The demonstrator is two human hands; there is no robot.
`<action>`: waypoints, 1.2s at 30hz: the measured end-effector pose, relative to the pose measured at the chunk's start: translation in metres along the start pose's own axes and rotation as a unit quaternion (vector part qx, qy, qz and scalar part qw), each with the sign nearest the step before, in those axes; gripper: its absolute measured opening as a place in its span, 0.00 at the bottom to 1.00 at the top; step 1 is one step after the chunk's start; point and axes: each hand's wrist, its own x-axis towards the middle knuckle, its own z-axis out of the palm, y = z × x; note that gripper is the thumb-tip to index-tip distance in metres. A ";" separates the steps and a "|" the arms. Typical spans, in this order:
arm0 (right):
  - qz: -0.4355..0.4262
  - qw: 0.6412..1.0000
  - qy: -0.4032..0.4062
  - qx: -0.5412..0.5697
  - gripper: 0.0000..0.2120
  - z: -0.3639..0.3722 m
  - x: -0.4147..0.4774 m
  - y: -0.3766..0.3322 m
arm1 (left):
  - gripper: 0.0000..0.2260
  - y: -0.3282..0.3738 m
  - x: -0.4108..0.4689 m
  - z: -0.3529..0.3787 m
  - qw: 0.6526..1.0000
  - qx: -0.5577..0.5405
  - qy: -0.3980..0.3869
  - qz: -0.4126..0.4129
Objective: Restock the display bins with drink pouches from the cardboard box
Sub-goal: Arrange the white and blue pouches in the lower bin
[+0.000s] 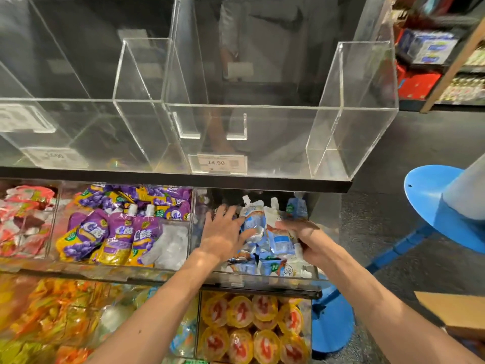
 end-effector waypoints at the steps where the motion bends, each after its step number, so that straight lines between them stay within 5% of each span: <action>1: 0.002 1.000 0.001 0.009 0.21 -0.003 -0.001 0.002 | 0.25 -0.002 0.001 0.000 1.000 -0.007 -0.012 0.003; 5: 0.004 0.997 0.020 0.068 0.31 -0.010 -0.004 0.009 | 0.20 -0.003 0.006 -0.007 0.999 -0.045 -0.015 0.006; 9: -0.029 0.996 0.006 0.082 0.15 -0.006 -0.010 0.006 | 0.21 -0.001 0.006 -0.008 0.996 -0.082 -0.006 0.025; 18: -0.068 0.996 0.010 0.049 0.19 -0.005 -0.025 0.007 | 0.20 -0.005 0.003 0.001 0.993 -0.097 0.049 0.050; 21: -0.099 0.993 0.003 0.062 0.18 -0.007 -0.031 0.004 | 0.15 -0.002 -0.005 -0.010 0.941 -0.326 0.090 0.014; 24: -0.114 0.990 0.005 0.078 0.19 -0.002 -0.036 0.000 | 0.06 0.008 -0.012 -0.032 0.849 -0.528 -0.002 -0.016; 26: -0.119 0.990 -0.015 0.069 0.15 0.006 -0.043 -0.003 | 0.11 0.015 -0.019 -0.042 0.832 -0.553 -0.049 0.018; 31: -0.121 0.989 -0.086 0.020 0.07 0.015 -0.057 -0.003 | 0.11 0.015 -0.025 -0.046 0.866 -0.497 -0.034 0.050; 36: -0.084 0.995 -0.033 0.036 0.09 0.005 -0.047 0.001 | 0.19 -0.014 -0.019 -0.043 0.938 -0.340 -0.056 0.037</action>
